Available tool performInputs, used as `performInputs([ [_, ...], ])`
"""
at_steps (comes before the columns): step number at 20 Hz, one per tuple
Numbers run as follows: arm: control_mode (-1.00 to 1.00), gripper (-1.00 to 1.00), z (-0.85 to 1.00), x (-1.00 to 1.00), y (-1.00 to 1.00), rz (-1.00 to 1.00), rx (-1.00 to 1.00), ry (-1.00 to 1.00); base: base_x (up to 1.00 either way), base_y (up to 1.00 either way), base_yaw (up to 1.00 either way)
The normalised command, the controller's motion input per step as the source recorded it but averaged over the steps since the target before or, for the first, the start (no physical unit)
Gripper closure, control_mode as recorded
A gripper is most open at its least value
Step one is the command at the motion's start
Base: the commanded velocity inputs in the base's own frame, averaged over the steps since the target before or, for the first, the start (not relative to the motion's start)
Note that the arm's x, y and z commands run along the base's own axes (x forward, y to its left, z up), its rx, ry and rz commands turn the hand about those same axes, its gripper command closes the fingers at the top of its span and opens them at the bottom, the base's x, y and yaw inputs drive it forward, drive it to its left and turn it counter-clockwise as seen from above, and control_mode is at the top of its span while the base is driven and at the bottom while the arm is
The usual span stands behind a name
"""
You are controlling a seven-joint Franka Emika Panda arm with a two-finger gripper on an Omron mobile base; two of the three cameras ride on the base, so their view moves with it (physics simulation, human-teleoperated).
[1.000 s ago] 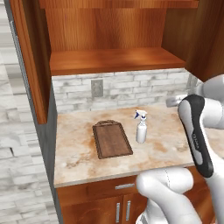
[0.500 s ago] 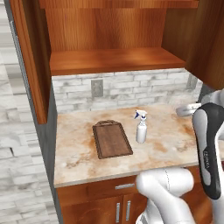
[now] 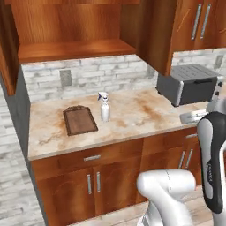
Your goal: Grab the spray bottle from the cabinet, then place it next to the cutting board for sanitizing. Then grab the dish brush from the countertop next to the sink and place it next to the cutting board.
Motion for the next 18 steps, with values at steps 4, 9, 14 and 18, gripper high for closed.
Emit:
performInputs([
  [4,1.0,-1.0,0.0,0.0,0.0,0.0,0.0,0.0,0.0,-0.19,-0.93],
  [9,1.0,-1.0,0.0,0.0,0.0,0.0,0.0,0.0,0.0,-0.27,-0.92],
  [14,1.0,-1.0,0.0,0.0,0.0,0.0,0.0,0.0,0.0,-0.44,-0.87],
  [18,1.0,-1.0,0.0,0.0,0.0,0.0,0.0,0.0,0.0,-0.57,-0.81],
])
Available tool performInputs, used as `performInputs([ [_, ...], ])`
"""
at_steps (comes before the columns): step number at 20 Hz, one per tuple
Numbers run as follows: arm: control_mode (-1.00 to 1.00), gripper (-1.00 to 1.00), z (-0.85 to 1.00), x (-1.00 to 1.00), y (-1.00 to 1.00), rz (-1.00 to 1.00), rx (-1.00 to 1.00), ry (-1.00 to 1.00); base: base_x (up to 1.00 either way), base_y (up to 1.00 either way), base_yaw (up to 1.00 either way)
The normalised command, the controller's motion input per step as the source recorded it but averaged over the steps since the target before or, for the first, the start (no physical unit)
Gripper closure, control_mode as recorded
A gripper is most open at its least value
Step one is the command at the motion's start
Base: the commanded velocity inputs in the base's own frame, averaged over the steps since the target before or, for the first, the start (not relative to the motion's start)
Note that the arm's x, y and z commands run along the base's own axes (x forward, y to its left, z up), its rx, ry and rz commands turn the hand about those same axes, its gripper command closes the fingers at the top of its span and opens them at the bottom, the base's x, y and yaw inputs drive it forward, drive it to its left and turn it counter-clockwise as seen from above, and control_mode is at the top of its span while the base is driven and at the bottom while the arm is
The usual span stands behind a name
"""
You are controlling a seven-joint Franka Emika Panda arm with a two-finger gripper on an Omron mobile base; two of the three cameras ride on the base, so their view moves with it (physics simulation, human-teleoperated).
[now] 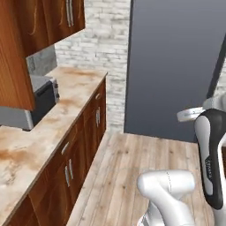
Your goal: Grab the spray bottle from the cabinet, then place it next to the cutting board for sanitizing. Then grab the dish brush from the countertop next to the sink and place it next to the cutting board.
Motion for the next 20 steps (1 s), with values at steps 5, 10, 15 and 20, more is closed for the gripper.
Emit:
performInputs([
  [5,1.0,-1.0,0.0,0.0,0.0,0.0,0.0,0.0,0.0,-0.46,-0.85],
  [10,1.0,-1.0,0.0,0.0,0.0,0.0,0.0,0.0,0.0,-0.44,-0.87],
  [15,1.0,-1.0,0.0,0.0,0.0,0.0,0.0,0.0,0.0,-0.54,-0.86],
  [20,1.0,-1.0,0.0,0.0,0.0,0.0,0.0,0.0,0.0,-0.29,-0.91],
])
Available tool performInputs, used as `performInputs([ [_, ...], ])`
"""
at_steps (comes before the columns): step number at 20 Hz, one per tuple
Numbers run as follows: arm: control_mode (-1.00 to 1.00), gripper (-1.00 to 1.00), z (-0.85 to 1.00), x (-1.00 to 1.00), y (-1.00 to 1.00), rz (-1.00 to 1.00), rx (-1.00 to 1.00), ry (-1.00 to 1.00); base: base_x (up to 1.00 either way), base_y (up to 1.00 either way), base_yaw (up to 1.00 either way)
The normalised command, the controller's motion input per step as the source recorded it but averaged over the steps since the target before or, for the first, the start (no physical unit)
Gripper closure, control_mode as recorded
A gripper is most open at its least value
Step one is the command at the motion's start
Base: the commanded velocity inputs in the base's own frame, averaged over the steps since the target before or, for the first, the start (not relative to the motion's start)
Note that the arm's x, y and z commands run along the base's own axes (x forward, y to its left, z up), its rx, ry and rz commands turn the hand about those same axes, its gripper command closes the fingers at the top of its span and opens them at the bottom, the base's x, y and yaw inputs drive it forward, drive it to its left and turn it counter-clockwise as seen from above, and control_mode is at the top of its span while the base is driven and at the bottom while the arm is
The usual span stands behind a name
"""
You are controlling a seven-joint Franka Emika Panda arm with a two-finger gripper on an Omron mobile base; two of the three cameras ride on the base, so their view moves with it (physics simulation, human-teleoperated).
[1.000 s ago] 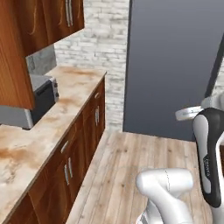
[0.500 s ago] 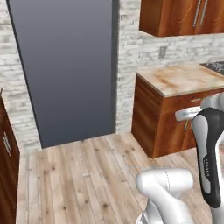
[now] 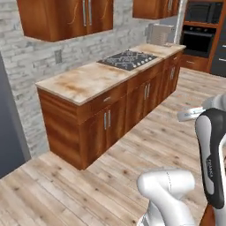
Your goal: Grab the spray bottle from the cabinet, then place it next to the cutting board for sanitizing. Then grab the dish brush from the countertop next to the sink and place it next to the cutting board.
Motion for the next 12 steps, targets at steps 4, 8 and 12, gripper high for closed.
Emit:
performInputs([
  [4,1.0,-1.0,0.0,0.0,0.0,0.0,0.0,0.0,0.0,-0.15,-0.88],
  [8,1.0,-1.0,0.0,0.0,0.0,0.0,0.0,0.0,-0.1,0.09,-0.81],
  [12,1.0,-1.0,0.0,0.0,0.0,0.0,0.0,0.0,-0.36,0.66,-0.72],
])
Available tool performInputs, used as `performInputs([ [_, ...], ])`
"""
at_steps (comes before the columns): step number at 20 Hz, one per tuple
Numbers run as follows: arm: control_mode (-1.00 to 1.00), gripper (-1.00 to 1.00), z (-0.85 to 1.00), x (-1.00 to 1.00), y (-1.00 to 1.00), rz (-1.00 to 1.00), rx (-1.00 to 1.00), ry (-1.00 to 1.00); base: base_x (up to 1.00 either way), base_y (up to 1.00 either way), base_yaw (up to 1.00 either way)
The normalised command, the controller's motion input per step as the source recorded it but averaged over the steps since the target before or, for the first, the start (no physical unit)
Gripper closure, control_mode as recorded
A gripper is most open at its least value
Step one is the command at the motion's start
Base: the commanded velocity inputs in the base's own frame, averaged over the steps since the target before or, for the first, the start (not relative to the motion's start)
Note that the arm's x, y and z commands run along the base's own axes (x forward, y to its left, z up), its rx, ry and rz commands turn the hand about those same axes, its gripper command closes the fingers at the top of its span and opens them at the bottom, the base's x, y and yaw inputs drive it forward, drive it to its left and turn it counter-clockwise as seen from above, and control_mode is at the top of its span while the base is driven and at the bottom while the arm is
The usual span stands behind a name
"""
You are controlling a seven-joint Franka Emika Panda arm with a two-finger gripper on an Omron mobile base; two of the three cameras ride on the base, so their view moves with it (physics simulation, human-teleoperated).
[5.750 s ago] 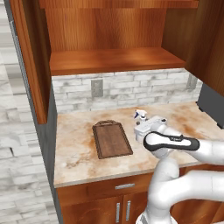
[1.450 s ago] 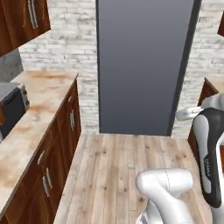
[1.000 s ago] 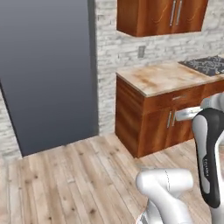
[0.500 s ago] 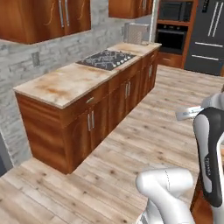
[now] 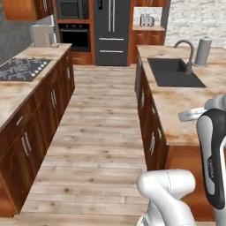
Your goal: Grab the spray bottle from the cabinet, then place it next to the cutting board for sanitizing. Then grab the dish brush from the countertop next to the sink and place it next to the cutting board.
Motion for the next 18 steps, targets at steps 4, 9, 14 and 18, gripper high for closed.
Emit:
performInputs([
  [4,1.0,-1.0,0.0,0.0,0.0,0.0,0.0,0.0,-0.19,1.0,-0.52],
  [9,1.0,-1.0,0.0,0.0,0.0,0.0,0.0,0.0,0.51,0.84,-0.38],
  [14,1.0,-1.0,0.0,0.0,0.0,0.0,0.0,0.0,1.0,0.6,-0.31],
  [18,1.0,-1.0,0.0,0.0,0.0,0.0,0.0,0.0,0.92,1.0,-0.3],
])
